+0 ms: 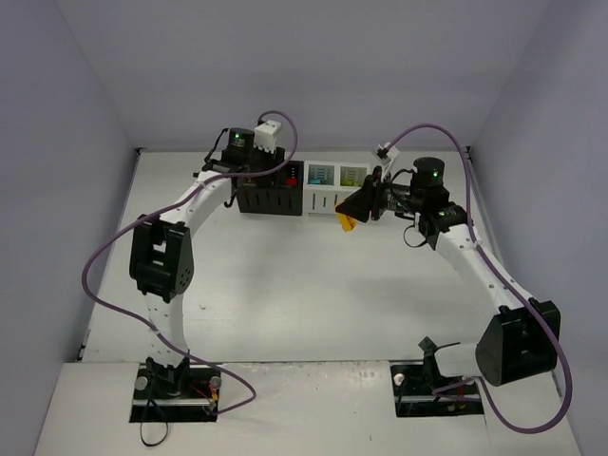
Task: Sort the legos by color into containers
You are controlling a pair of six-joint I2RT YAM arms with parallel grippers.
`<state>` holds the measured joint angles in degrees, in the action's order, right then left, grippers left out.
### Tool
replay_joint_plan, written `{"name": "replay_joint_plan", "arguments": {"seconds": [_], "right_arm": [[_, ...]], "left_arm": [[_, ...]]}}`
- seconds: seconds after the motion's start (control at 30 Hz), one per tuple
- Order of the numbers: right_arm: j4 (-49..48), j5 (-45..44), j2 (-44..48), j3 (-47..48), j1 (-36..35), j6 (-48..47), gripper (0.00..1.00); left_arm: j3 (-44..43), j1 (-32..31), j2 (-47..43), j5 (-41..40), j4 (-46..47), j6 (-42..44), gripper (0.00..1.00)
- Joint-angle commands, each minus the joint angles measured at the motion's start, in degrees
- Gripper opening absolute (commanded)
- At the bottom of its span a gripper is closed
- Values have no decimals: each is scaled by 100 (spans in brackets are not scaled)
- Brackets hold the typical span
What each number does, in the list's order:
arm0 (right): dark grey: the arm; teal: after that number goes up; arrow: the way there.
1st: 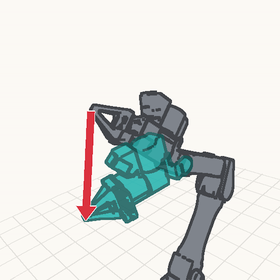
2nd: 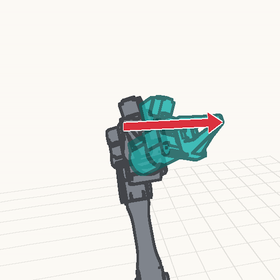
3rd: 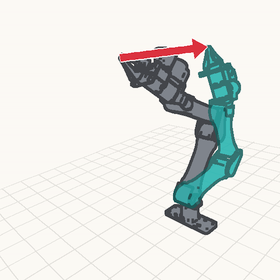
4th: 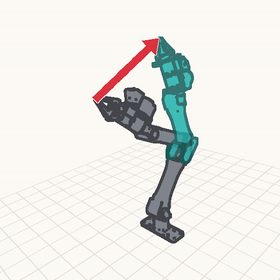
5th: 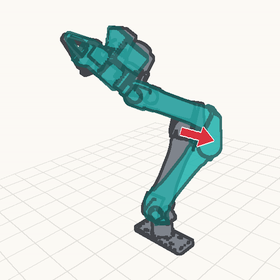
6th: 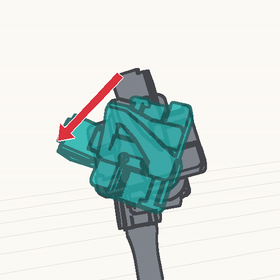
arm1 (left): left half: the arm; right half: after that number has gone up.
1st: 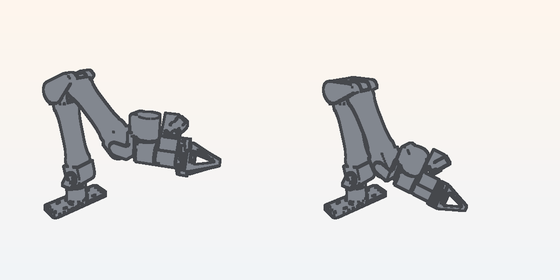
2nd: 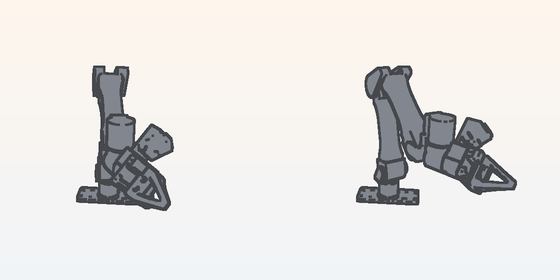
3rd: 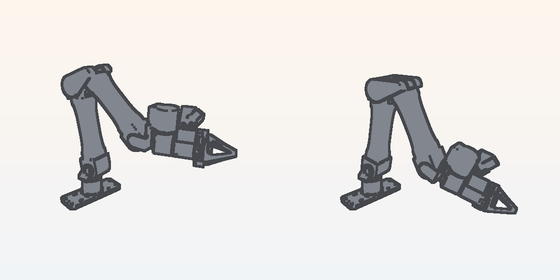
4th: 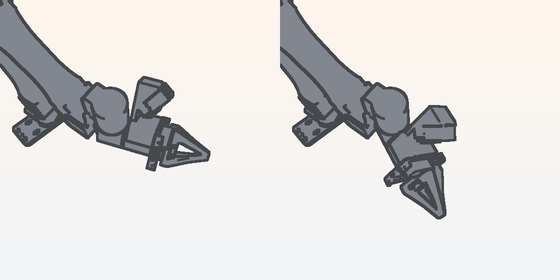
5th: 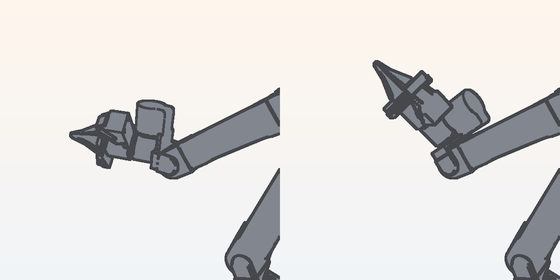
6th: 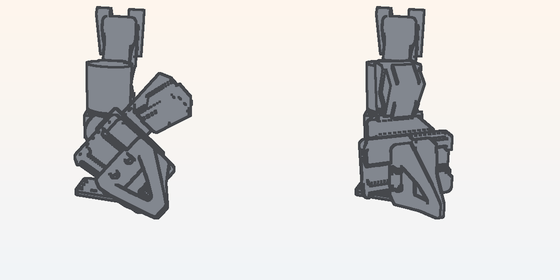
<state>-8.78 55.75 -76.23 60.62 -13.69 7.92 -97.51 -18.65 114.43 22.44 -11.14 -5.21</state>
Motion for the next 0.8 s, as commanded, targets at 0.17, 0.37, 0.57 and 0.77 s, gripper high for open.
{"name": "replay_joint_plan", "arguments": {"seconds": [0.17,0.37,0.57,0.77], "right_arm": [[-441,77,108,151,-2,121,0],[-897,76,55,222,-2,464,0],[-1451,445,-155,336,-46,895,0],[-2154,753,-296,406,-212,1413,0]], "left_arm": [[-137,-112,-817,-319,331,-94,71],[679,-165,-1756,347,751,-155,73],[2130,-165,-2899,2456,2077,-699,73],[2869,-507,-3401,3591,2819,-1149,73]]}}
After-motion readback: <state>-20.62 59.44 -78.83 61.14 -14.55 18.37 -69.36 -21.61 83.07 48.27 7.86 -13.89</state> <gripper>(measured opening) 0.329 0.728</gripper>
